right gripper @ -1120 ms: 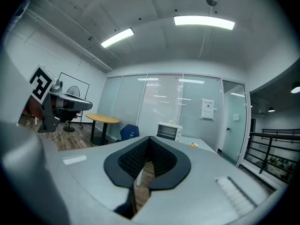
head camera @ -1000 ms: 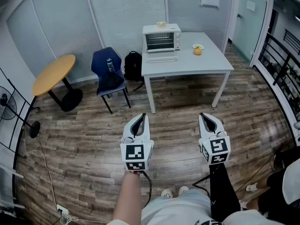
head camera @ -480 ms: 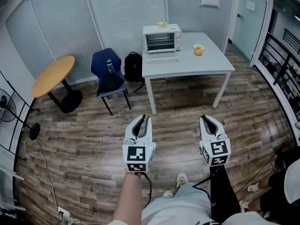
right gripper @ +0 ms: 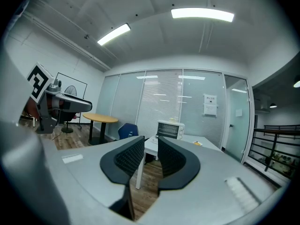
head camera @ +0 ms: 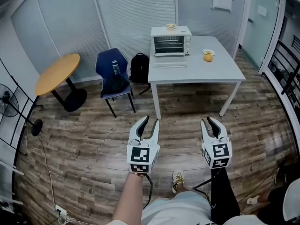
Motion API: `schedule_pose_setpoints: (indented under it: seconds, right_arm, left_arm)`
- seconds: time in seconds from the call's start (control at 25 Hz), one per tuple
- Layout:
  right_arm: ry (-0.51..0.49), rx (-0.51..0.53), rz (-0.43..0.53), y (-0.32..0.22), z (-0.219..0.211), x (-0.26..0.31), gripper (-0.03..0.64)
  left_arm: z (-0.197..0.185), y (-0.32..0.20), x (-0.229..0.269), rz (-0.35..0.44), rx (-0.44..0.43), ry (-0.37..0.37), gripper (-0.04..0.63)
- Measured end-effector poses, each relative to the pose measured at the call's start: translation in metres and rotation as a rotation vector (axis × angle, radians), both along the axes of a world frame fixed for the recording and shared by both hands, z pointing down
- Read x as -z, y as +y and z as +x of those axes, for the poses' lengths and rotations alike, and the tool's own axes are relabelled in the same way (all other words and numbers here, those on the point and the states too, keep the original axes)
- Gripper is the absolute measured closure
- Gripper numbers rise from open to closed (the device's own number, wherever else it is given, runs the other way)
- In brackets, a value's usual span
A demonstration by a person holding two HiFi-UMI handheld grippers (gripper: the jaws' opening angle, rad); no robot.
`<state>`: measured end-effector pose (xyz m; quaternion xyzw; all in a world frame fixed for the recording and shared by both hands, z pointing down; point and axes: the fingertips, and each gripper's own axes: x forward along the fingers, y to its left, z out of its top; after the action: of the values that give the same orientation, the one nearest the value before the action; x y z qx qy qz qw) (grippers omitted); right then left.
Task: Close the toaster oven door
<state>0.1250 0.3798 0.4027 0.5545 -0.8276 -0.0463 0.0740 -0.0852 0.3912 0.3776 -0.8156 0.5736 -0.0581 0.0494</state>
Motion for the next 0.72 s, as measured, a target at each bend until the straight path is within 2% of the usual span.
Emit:
schedule_pose_setpoints:
  seconds: [0.4, 0.72]
  right_arm:
    - [-0.006, 0.05, -0.006, -0.117, 0.013, 0.005, 0.546]
    - [-0.029, 0.062, 0.005, -0.194, 0.036, 0.012, 0.545]
  left_arm:
    - [0.013, -0.109, 0.004, 0.003, 0.03, 0.02, 0.443]
    - [0.038, -0.184, 0.011, 0.01, 0.033, 0.012, 0.442]
